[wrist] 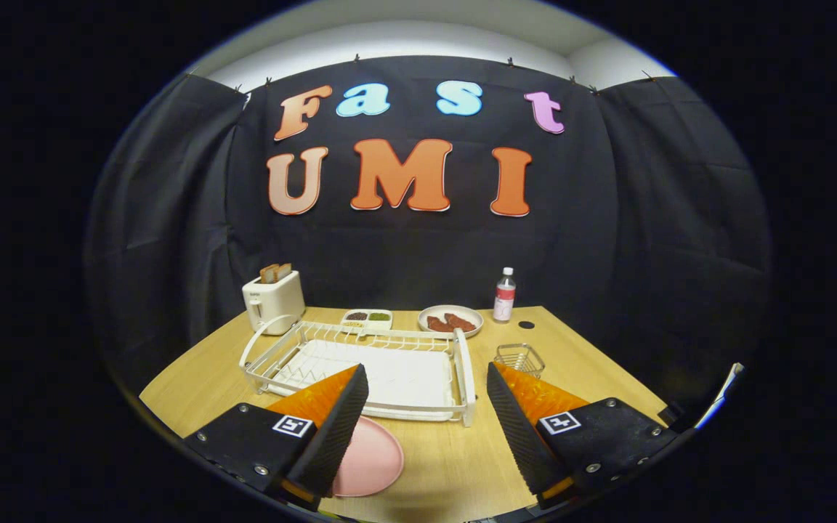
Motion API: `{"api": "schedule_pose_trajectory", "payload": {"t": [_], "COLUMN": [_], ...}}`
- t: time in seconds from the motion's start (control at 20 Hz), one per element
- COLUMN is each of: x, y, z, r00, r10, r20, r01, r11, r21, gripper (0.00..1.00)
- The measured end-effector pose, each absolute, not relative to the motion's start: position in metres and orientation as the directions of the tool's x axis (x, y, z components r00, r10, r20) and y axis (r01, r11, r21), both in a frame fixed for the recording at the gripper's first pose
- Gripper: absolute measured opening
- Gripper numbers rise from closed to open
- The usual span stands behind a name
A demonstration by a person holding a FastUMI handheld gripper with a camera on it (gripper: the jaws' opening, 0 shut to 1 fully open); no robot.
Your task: Take the plate from the dish rack, then take the spoon from the basket and place it into the plate.
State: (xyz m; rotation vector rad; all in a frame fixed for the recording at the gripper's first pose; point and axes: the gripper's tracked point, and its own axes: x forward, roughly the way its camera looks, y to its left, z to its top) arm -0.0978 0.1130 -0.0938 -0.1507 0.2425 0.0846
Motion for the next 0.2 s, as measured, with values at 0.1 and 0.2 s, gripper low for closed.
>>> {"api": "schedule_pose_trajectory", "payload": {"t": [0.1, 0.2], "x": [-0.091, -0.087], "y": [0.089, 0.067], "z": [-0.078, -0.061], "r00": [0.974, 0.979], "r10": [0.032, 0.010], "r20": [-0.226, -0.205], "r01": [-0.067, -0.042], "r11": [0.987, 0.987], "r21": [-0.149, -0.153], "gripper": [0.97, 0.97]}}
